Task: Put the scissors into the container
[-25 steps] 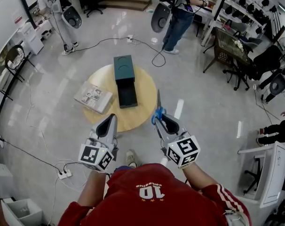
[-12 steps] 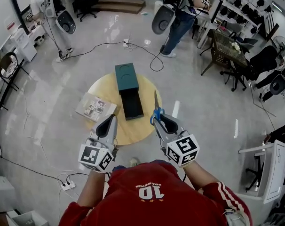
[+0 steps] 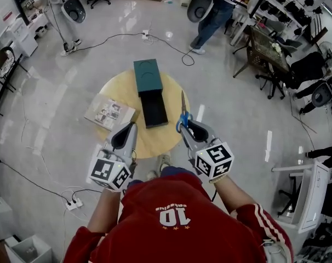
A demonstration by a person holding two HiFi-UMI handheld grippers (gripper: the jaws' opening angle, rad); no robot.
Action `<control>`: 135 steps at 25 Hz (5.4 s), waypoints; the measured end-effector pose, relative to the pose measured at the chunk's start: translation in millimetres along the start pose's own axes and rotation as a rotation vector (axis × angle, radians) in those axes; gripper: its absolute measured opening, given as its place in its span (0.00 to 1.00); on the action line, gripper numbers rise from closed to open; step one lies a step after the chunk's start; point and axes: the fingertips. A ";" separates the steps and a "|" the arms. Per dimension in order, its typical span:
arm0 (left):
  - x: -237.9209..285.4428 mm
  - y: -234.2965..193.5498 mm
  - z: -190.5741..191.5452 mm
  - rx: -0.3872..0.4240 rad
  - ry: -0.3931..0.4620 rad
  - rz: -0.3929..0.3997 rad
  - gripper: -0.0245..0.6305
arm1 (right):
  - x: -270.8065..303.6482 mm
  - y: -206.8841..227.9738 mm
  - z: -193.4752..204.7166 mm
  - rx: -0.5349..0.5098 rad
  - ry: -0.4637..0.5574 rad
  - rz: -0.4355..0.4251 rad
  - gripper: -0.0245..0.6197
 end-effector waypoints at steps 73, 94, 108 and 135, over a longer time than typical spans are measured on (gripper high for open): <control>77.3 -117.3 61.3 -0.003 -0.102 -0.171 0.04 | 239.2 84.0 253.0 0.178 -0.580 -0.034 0.25; 47.6 -91.7 21.7 0.055 -0.038 -0.145 0.04 | 168.7 71.2 123.9 0.011 -0.287 -0.005 0.23; 52.1 -59.0 -12.9 0.079 0.015 -0.096 0.04 | 103.6 47.6 -9.2 -0.044 -0.001 -0.034 0.23; 47.6 -52.0 -36.6 0.177 0.038 -0.129 0.04 | 57.0 12.8 -93.0 -0.088 0.302 0.023 0.04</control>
Point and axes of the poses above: the fingertips, and each gripper's own axes: x forward along the fingers, y to its right, z out of its underside, and after that the axes turned 5 degrees about y, right-handed
